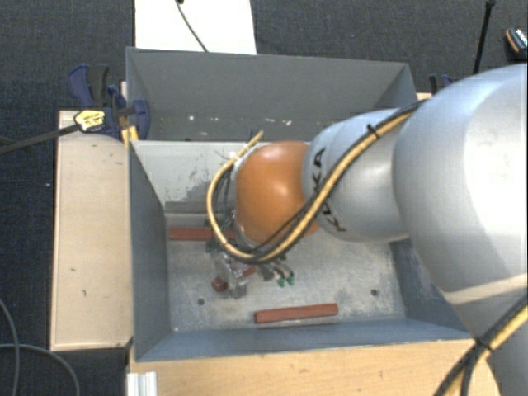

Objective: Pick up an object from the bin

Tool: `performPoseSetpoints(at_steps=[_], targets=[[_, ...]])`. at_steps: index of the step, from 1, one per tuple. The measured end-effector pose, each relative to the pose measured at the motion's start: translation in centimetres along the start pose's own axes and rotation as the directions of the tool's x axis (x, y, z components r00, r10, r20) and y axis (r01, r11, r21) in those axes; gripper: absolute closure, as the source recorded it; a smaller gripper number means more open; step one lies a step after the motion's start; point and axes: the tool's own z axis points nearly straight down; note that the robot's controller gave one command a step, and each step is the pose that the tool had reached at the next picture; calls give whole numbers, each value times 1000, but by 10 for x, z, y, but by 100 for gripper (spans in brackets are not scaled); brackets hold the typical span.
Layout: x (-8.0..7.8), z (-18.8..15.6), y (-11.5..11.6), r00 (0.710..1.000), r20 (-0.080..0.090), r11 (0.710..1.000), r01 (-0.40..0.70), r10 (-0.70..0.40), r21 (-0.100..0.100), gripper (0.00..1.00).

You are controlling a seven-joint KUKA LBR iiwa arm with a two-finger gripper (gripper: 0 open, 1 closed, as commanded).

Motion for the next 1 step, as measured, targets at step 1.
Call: performPoseSetpoints(at_steps=[1], targets=[[13,-150,-36,1000,9,1000,-6,6,3,100]])
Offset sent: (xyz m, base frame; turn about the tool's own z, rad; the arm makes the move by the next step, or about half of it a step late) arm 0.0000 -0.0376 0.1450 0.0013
